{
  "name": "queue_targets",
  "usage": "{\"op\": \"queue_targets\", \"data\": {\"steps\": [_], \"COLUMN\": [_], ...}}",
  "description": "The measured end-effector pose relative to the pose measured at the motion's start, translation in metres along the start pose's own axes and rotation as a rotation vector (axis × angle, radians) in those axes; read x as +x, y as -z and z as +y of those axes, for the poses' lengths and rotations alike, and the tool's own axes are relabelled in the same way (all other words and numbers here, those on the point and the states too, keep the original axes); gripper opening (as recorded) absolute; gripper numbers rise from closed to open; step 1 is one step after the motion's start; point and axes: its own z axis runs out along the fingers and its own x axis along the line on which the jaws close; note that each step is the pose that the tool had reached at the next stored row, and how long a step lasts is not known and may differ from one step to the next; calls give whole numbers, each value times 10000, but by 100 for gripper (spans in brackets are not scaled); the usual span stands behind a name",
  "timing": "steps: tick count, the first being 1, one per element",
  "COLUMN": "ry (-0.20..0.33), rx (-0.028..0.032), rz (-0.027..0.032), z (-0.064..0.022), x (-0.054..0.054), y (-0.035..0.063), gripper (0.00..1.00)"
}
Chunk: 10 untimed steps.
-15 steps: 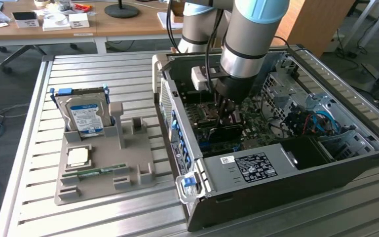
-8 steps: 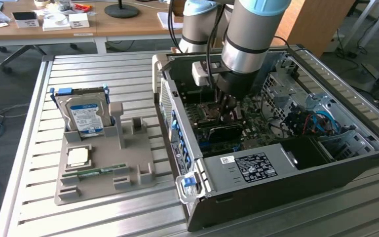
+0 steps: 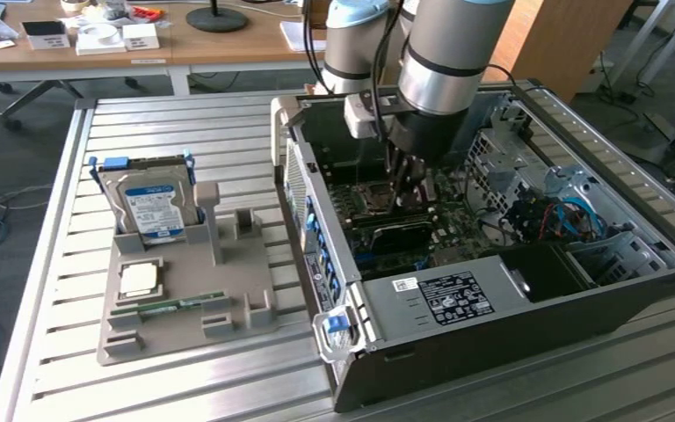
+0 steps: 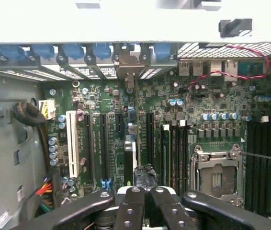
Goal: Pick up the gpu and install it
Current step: 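Press down on the gpu until it lock into place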
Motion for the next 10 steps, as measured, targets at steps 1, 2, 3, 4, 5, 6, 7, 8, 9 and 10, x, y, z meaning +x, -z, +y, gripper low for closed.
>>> {"op": "queue_targets", "data": {"steps": [1, 2, 3, 4, 5, 6, 7, 8, 9, 10], "ry": [0, 0, 0, 0, 0, 0, 0, 0, 0, 0], "rx": [0, 0, 1, 1, 0, 1, 1, 1, 1, 2], "rz": [1, 2, 3, 8, 10, 12, 13, 16, 16, 14], "z": [0, -1, -1, -1, -2, -2, -2, -3, -3, -2], "x": [-1, -2, -3, -5, -6, -7, -8, -8, -9, -9], "y": [18, 37, 55, 72, 89, 108, 122, 133, 139, 139], "gripper": [11, 11, 11, 11, 11, 11, 11, 11, 11, 11]}}
